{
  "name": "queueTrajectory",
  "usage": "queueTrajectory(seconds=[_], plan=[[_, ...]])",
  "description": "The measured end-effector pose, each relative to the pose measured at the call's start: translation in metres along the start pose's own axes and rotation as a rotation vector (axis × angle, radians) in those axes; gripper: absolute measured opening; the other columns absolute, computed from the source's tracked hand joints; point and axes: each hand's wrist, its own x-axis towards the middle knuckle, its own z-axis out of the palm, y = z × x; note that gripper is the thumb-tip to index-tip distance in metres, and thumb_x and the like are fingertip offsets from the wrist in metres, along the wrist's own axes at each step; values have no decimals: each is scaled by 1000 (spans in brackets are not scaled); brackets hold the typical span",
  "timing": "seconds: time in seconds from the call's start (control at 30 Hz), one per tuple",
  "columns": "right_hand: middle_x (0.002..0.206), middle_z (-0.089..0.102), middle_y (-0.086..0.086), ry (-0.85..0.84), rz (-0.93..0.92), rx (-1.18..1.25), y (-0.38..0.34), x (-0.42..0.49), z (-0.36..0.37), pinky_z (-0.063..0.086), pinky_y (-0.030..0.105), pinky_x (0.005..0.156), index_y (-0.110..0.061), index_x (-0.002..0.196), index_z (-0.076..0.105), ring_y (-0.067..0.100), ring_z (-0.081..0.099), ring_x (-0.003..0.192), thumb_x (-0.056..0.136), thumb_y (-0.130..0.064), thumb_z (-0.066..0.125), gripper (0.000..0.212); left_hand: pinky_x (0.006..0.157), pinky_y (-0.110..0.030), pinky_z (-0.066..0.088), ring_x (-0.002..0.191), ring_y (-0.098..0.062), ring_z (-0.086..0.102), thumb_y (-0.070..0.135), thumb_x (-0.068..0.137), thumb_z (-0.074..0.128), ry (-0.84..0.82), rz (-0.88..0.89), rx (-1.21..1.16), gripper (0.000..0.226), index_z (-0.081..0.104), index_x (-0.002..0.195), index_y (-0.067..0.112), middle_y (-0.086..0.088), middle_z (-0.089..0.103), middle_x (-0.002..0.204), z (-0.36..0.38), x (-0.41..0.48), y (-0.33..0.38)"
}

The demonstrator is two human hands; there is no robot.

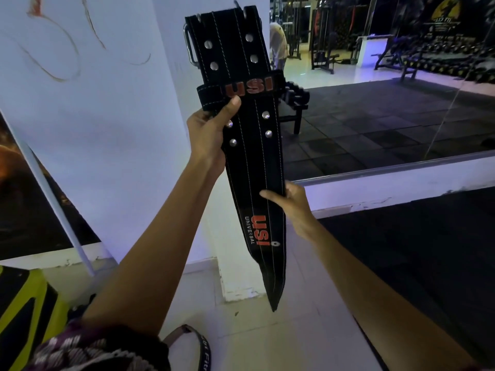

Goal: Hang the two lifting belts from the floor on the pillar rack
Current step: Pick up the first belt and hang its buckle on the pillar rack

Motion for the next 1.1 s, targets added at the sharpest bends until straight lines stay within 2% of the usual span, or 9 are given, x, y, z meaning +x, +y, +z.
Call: queueTrajectory(seconds=[0.13, 0.23, 0.33, 0.43, 0.63, 0.77, 0.83, 0.93, 1.1], plan=[[82, 69, -6, 29, 57, -101, 53, -23, -4, 51, 11, 65, -19, 87, 66, -4, 68, 68, 76, -24, 70, 12, 59, -29, 56, 75, -23, 70, 9, 80, 71, -7, 19, 12, 21, 68, 97, -3, -5, 72, 78, -1, 5, 1], [76, 69, -3, -136, 272, -402, 96, -32, -22, 52, 23, 72, -5, 90, 69, 14, 69, 75, 70, -34, 75, 35, 48, -21, 51, 60, -14, 68, 7, 82, 68, -46, -4, 46, 8, 68, 89, 3, 4, 71, 64, -4, -2, -4], [122, 63, 12, -431, 504, -519, 91, -24, -32, 45, 36, 100, -4, 122, 56, 25, 58, 115, 70, -41, 73, 66, 57, -24, 54, 65, -13, 70, 5, 81, 68, -50, -11, 68, 4, 69, 85, 7, 5, 73, 66, -10, -6, -16], [145, 43, 5, -275, 282, -166, 29, 4, -20, 40, 38, 104, -15, 136, 42, 20, 46, 128, 72, -66, 56, 82, 49, -20, 51, 59, -8, 67, 3, 82, 66, -65, -34, 82, 7, 68, 82, 9, 8, 70, 60, -15, -9, -22], [115, 65, 20, 45, -19, 292, -95, 47, 17, 50, 41, 94, -2, 109, 63, 32, 64, 104, 88, -34, 55, 39, 66, -27, 55, 78, -18, 71, 4, 81, 67, -158, -78, 145, 14, 69, 94, 5, -1, 74, 81, -24, -20, -30], [88, 67, 9, 56, -19, 373, -92, 41, 23, 48, 40, 68, 5, 111, 59, 26, 60, 80, 84, -18, 62, 35, 84, -38, 51, 94, -26, 66, 23, 81, 62, -261, -174, 204, 26, 66, 102, 10, -9, 69, 99, -36, -13, -13], [85, 70, 3, 8, -3, 310, -86, 38, 24, 52, 48, 74, 0, 107, 62, 24, 62, 83, 84, -14, 61, 27, 82, -35, 50, 92, -21, 65, 40, 86, 54, -249, -212, 236, 26, 69, 93, 19, -1, 70, 93, -38, -5, 4], [74, 75, -7, -103, -22, 202, -86, 36, 28, 52, 28, 74, -15, 88, 69, 7, 70, 74, 84, -6, 57, 15, 73, -30, 49, 81, -17, 68, 49, 91, 47, -145, -199, 325, 37, 72, 88, 22, 2, 72, 83, -35, 4, 18], [66, 62, -5, -26, 70, 4, -108, 46, 38, 47, 23, 53, -17, 73, 66, 9, 60, 51, 80, -55, 55, 40, 66, -25, 54, 80, -18, 71, 48, 93, 44, -30, -254, 221, 45, 73, 92, 14, -4, 75, 87, -27, -8, 4]])
